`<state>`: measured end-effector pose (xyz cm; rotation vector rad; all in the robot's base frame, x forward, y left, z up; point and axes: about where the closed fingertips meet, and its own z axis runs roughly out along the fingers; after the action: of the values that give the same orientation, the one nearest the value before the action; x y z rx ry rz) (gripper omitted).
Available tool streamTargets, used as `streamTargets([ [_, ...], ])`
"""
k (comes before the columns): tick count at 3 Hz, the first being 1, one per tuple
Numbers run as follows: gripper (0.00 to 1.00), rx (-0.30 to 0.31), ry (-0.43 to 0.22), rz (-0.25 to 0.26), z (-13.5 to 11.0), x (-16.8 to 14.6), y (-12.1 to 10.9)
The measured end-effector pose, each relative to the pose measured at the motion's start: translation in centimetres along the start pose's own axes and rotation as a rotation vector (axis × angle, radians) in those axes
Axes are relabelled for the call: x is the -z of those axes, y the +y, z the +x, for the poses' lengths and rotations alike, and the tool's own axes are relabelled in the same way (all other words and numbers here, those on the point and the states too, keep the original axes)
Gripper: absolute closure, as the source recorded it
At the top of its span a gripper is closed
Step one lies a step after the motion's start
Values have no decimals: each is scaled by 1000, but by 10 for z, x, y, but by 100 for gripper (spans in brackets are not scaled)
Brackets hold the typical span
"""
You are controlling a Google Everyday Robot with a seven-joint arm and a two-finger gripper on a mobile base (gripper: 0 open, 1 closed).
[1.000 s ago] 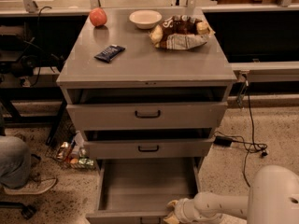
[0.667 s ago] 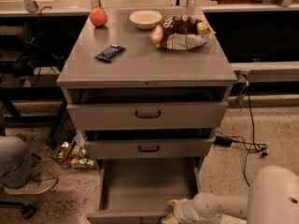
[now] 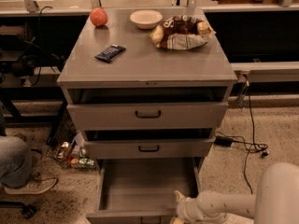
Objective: Open bottom drawer
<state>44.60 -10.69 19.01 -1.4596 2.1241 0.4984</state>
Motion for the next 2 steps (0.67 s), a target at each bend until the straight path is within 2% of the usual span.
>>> streamTargets([
  [1,0,65,54,61,-11,67,-1],
  [2,0,114,148,129,-24,144,11],
])
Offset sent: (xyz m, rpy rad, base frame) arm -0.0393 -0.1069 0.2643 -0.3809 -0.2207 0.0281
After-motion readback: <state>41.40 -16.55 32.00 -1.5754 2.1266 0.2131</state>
